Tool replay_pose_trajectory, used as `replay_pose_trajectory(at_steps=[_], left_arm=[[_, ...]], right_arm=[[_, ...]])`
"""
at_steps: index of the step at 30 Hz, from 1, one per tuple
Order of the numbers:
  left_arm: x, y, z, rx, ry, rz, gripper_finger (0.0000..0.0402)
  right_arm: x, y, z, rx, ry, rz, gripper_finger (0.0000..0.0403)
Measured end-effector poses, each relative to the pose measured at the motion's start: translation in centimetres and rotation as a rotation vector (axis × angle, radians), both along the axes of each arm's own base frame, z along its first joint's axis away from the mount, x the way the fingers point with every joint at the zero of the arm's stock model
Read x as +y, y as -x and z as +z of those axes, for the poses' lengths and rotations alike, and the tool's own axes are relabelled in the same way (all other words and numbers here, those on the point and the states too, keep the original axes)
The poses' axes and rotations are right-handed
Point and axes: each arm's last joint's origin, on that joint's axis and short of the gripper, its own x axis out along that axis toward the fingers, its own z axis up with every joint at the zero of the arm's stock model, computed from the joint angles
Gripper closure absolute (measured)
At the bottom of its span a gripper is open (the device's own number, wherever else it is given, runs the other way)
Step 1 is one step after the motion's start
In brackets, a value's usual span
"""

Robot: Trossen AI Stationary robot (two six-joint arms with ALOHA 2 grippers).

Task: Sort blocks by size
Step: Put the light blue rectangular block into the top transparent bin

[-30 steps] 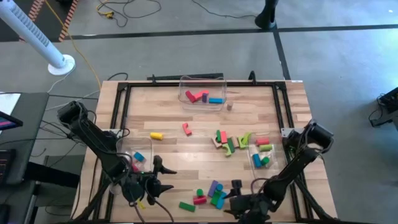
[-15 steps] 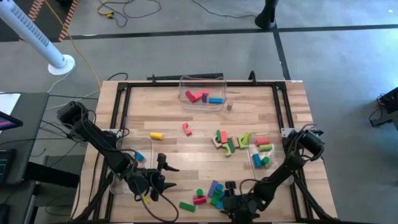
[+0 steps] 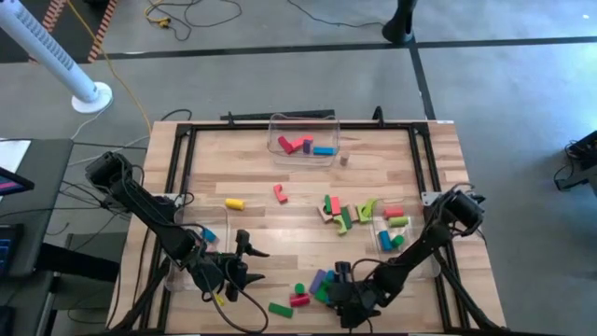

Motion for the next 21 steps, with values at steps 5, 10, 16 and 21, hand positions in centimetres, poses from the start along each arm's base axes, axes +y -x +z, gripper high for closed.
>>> replay_pose_trajectory(at_steps=[5,10,16,21], left_arm=[[0.0,0.0,0.0,0.0,0.0,0.0,0.014],[0.0,0.0,0.0,0.001,0.001,0.001,0.014],[0.0,0.0,0.0,0.002,-0.001,0.001,0.014],[0.0,0.0,0.0,0.002,0.003,0.002,0.014]], right_arm=[[-1.2,-0.8,0.1,0.012,-0.001,-0.028,0.0147],[-1.6,-1.1,0.4,0.039,-0.044,-0.021,0.0147],[-0.9,-0.4,0.8,0.046,-0.076,0.001,0.0147],[-0.6,-0.1,0.8,0.049,-0.074,0.011,0.0147]])
